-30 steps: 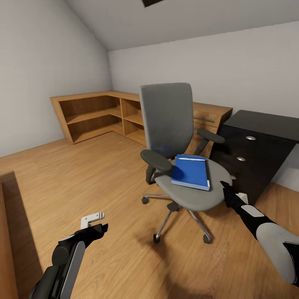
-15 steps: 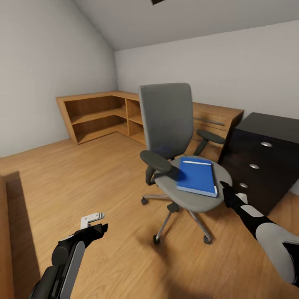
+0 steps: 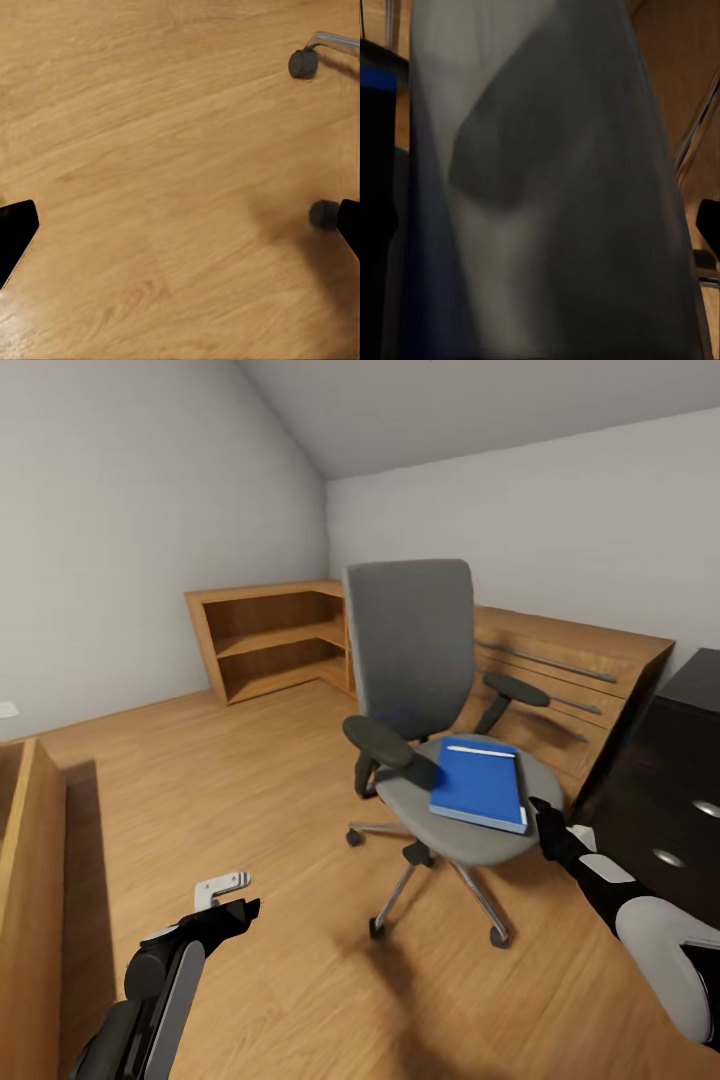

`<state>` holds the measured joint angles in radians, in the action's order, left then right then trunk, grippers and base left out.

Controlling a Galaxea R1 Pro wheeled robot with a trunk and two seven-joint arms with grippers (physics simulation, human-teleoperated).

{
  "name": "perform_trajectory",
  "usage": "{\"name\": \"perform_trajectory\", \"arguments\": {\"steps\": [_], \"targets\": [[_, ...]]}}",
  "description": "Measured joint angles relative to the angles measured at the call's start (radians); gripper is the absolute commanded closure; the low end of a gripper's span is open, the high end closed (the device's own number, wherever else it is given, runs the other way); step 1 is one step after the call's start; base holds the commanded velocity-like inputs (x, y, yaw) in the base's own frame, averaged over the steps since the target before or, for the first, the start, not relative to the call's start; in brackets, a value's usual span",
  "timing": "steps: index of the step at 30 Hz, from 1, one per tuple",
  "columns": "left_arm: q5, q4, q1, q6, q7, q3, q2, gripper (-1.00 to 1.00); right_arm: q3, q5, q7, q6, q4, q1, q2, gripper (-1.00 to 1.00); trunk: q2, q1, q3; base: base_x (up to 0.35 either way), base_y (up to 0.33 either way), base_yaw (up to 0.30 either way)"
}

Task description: In the bedroom, organize the workspace by keeping the computer under the desk, ensuring the monitor is on the desk, placing the keyboard on the desk next to the monitor, placing the mouse on the desk next to the keyboard, moving the folder from the swivel chair onto the desk next to the mouse, stacking the notebook on top of the folder with the pen on top of the notebook, and positioning the swivel chair next to the desk.

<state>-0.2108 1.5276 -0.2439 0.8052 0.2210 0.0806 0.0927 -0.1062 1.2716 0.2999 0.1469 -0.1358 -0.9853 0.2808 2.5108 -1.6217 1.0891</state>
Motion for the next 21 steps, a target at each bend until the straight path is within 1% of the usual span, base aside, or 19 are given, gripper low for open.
{"name": "perform_trajectory", "arguments": {"steps": [5,11,18,21], "targets": [[0.0,0.0,0.0,0.0,0.0,0.0,0.0,-1.0,0.0,-0.002,-0.001,-0.001,0.0,0.0,0.0,-1.0,0.0,0.0,0.0,0.016,0.0,0.239],[0.001,-0.001,-0.001,0.001,0.0,0.0,0.0,-1.0,-0.001,0.005,0.005,0.001,-0.002,0.0,0.0,-1.0,0.0,0.0,0.0,-0.014,0.0,0.045],[0.001,-0.001,0.0,0.001,0.0,0.0,0.0,-1.0,-0.001,0.005,0.005,0.001,-0.001,0.0,0.001,-1.0,0.0,-0.001,0.0,-0.255,0.0,0.003],[0.001,-0.001,0.0,0.001,0.0,0.0,0.0,-1.0,-0.001,0.005,0.005,0.001,-0.002,0.0,0.001,-1.0,0.0,0.0,0.0,-0.183,0.0,0.0]]}}
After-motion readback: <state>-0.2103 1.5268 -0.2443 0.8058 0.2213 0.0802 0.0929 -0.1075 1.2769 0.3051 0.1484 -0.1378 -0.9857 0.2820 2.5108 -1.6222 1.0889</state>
